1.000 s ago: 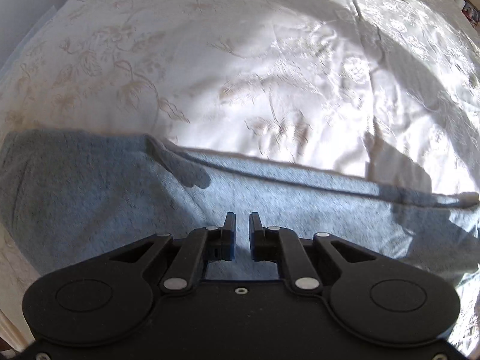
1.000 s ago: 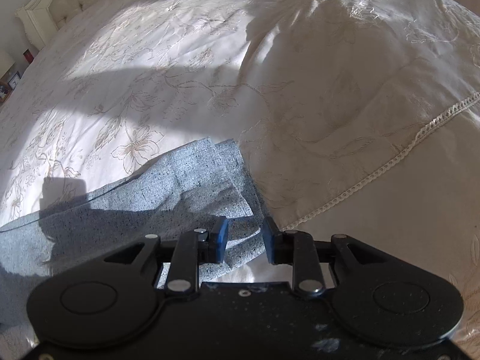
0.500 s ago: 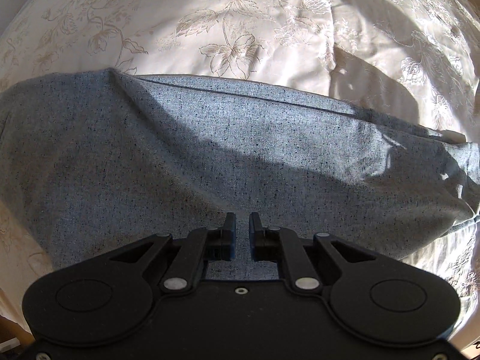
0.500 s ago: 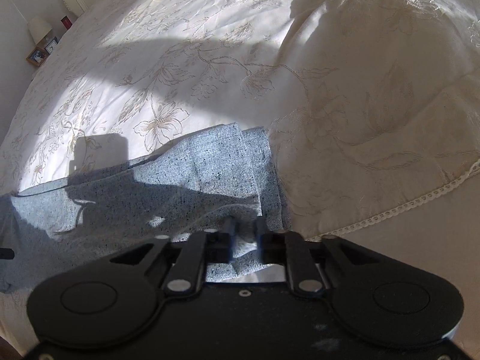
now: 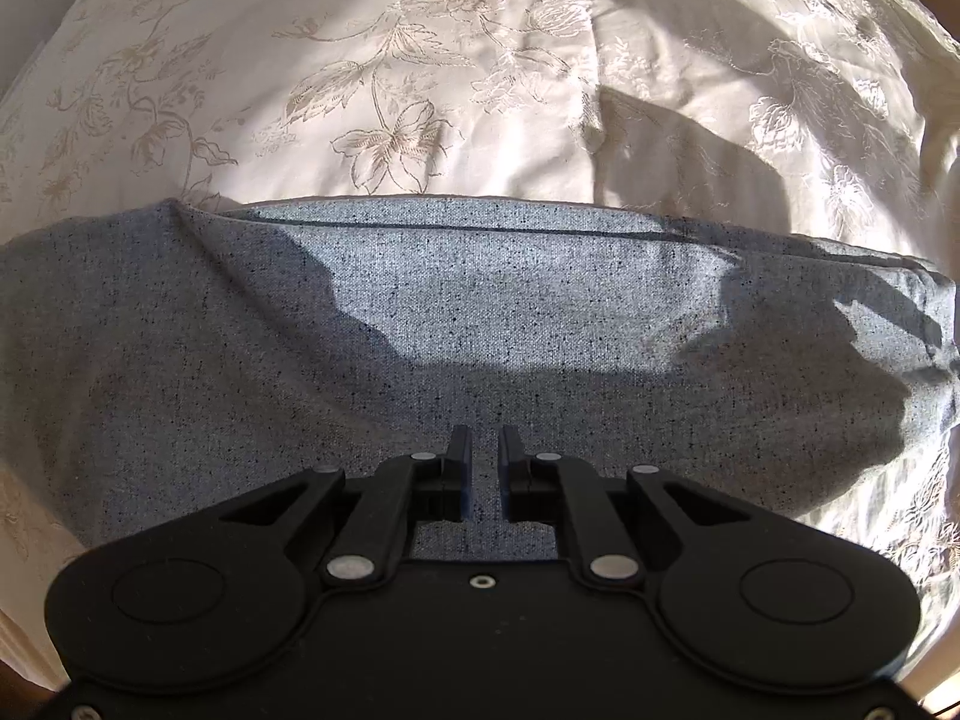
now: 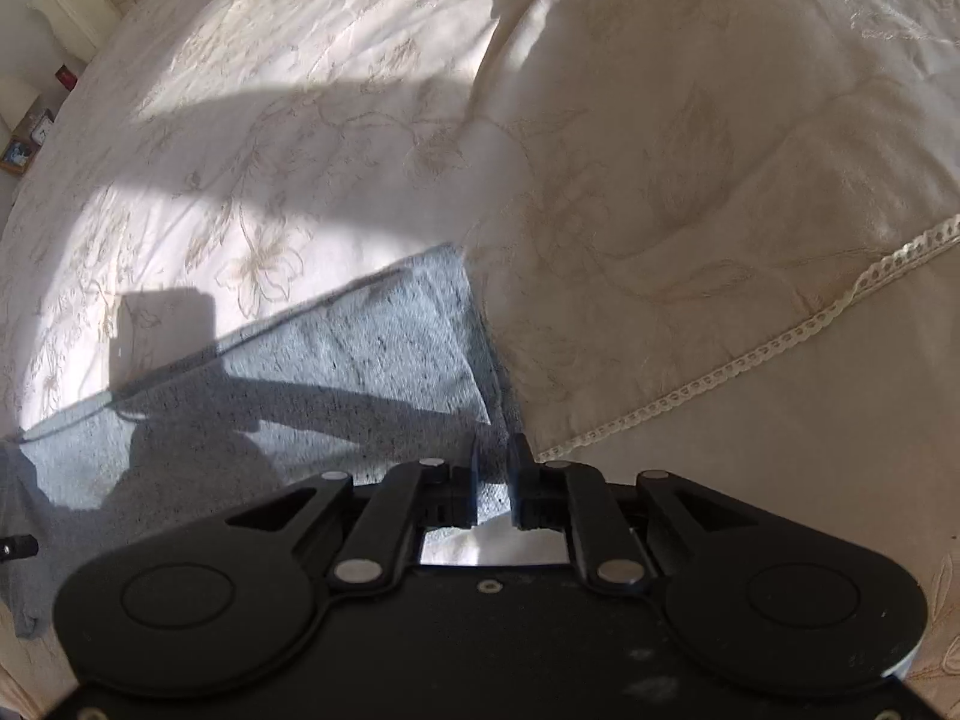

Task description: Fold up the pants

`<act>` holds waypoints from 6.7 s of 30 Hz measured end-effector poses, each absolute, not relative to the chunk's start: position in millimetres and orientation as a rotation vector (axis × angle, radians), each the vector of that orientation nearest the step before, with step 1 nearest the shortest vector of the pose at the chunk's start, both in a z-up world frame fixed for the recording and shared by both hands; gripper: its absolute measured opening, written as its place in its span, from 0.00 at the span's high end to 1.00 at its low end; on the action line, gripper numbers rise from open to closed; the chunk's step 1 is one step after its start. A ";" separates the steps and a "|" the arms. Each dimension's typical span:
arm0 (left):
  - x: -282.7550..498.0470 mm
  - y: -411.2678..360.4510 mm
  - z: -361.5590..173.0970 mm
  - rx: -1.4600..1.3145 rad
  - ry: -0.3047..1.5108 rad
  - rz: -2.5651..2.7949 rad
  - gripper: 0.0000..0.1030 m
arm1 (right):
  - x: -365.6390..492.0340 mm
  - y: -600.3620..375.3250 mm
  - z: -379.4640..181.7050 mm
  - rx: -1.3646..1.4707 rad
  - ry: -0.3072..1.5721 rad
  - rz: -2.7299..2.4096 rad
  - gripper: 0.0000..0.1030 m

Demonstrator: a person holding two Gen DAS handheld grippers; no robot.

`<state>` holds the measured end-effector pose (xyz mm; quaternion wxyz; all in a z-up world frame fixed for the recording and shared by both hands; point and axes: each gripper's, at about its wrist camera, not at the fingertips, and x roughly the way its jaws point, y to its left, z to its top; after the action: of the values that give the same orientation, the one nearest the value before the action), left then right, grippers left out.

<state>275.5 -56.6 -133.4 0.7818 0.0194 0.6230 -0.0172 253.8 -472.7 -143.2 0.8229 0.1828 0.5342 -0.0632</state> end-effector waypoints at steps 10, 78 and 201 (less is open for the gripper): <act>277.4 -37.0 -136.3 0.012 1.355 0.040 0.84 | 324.0 -473.3 -155.1 0.451 1.099 -0.047 0.69; 304.0 -3.4 -154.0 0.009 1.335 -0.002 0.79 | 260.2 -449.9 -181.8 0.278 1.193 -0.199 0.97; 190.6 188.1 -127.0 0.029 1.285 -0.304 0.84 | 152.9 7.9 -157.1 0.350 1.170 0.174 0.78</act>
<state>190.6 188.1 -127.0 0.7898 0.0134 0.5967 -0.1412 152.9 7.9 -157.1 0.8156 0.1642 0.5488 0.0816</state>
